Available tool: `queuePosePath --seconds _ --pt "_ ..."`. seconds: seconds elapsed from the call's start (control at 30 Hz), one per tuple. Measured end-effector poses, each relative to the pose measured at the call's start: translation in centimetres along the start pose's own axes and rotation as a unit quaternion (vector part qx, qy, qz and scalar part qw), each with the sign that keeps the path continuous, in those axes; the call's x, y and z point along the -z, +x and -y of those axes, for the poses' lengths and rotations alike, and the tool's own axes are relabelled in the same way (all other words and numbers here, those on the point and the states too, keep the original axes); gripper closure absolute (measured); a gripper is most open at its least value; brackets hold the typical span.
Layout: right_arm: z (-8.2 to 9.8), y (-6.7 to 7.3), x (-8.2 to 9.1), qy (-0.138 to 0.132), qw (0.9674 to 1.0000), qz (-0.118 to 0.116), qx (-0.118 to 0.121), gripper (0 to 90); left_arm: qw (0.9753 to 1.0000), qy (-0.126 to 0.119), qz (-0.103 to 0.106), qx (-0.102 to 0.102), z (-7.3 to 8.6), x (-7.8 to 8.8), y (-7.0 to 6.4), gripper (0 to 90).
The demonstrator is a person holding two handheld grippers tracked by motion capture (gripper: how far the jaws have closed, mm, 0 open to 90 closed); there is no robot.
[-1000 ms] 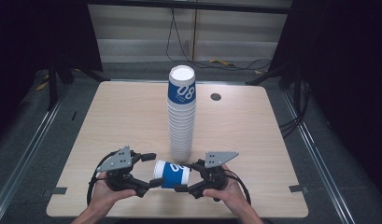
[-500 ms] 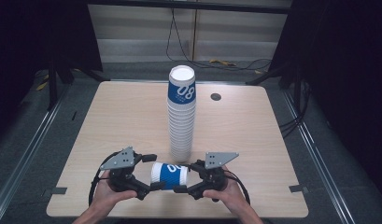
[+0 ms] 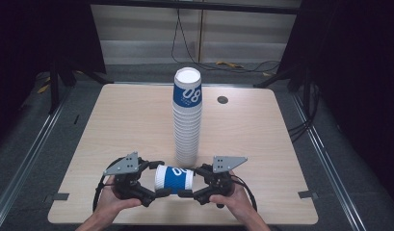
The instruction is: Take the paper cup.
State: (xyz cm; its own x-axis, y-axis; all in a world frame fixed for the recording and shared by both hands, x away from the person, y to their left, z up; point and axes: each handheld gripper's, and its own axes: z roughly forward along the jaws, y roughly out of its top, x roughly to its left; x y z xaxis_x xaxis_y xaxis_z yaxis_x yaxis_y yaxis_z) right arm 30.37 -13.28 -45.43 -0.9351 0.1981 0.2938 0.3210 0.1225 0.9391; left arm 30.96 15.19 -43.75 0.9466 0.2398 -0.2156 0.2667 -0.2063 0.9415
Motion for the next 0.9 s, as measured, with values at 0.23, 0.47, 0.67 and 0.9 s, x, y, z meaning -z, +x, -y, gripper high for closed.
queuePosePath --seconds 0.23,0.47,0.67,0.9 --pt "-0.11 -0.14 0.33 -0.014 0.9999 -0.003 -0.005 28.1 0.9999 -0.002 0.014 0.008 0.39 0.0 0.18 10.4" --pt "0.0 0.0 0.02 -0.012 0.9998 -0.013 -0.006 28.1 0.9995 -0.009 0.027 0.012 0.4 0.08 0.3 10.7" --pt "-0.01 -0.12 0.05 -0.007 0.9998 -0.014 -0.008 28.0 0.9997 0.002 0.025 0.007 0.24 0.09 0.32 12.0" --pt "-0.22 0.1 -0.15 0.025 0.9996 -0.009 0.012 27.3 0.9995 0.017 0.025 -0.006 0.14 0.17 0.16 13.4"
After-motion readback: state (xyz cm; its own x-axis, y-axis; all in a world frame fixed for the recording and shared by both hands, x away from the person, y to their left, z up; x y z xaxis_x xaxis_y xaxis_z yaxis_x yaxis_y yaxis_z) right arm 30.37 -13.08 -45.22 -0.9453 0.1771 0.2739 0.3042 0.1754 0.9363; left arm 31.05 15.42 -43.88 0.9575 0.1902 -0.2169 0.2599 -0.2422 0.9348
